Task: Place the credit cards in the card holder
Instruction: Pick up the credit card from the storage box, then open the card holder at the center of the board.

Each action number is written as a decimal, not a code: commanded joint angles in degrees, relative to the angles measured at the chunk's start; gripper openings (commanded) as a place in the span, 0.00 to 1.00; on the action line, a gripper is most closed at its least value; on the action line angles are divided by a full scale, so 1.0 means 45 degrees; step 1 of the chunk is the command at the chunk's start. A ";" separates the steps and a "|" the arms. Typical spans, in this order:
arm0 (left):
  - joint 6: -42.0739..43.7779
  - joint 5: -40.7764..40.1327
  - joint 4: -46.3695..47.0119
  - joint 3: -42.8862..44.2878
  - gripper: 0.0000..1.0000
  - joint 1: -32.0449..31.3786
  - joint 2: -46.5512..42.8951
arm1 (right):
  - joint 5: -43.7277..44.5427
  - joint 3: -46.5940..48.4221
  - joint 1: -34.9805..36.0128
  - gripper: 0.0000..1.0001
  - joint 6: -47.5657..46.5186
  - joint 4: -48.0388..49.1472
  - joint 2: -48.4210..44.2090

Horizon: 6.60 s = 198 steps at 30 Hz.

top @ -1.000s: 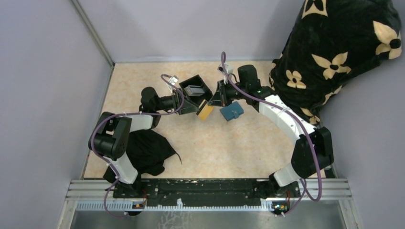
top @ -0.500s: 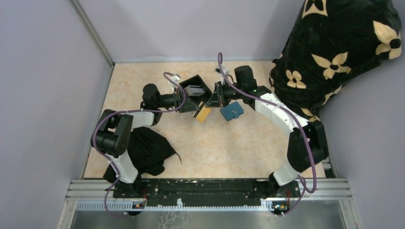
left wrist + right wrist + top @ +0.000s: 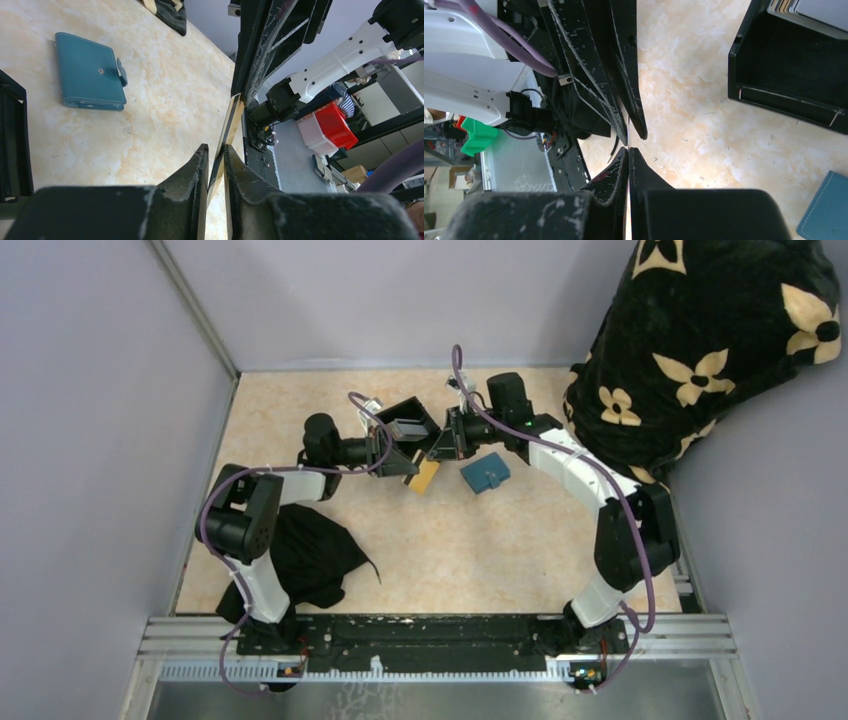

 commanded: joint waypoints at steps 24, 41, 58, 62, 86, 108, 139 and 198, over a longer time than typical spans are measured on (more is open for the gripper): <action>-0.5987 -0.2937 0.8394 -0.0471 0.00 0.0177 0.2213 | 0.2240 -0.2633 -0.0539 0.44 0.0738 0.3816 -0.1887; -0.5789 -0.5140 0.6748 -0.0990 0.00 -0.0519 0.1772 | 0.2175 -0.4564 -0.0507 0.44 0.3427 0.8702 -0.1511; -0.6287 -0.5612 0.6722 -0.0556 0.00 -0.0718 0.1981 | 0.1928 -0.4708 -0.0510 0.41 0.3564 0.9145 -0.0994; -0.6405 -0.5665 0.6795 -0.0491 0.00 -0.0775 0.2106 | 0.1759 -0.4769 -0.0509 0.40 0.3783 0.9531 -0.0748; -0.3992 -0.7375 0.3683 -0.1252 0.35 -0.0754 0.1343 | 0.4212 -0.5185 -0.0510 0.00 0.3701 0.7085 -0.2589; 0.3598 -1.1506 -0.6769 0.1517 0.25 -0.3930 0.1139 | 0.9734 -0.2592 -0.0509 0.00 0.2860 -0.0482 -0.0697; 0.5117 -1.4528 -1.0141 0.6578 0.35 -0.4927 0.4399 | 1.0414 -0.2049 -0.1894 0.00 0.2071 -0.3877 -0.0227; 0.4568 -1.4572 -1.0368 0.4436 0.22 -0.6157 0.3710 | 0.5917 -0.4319 -0.4667 0.00 0.2338 0.0026 -0.0096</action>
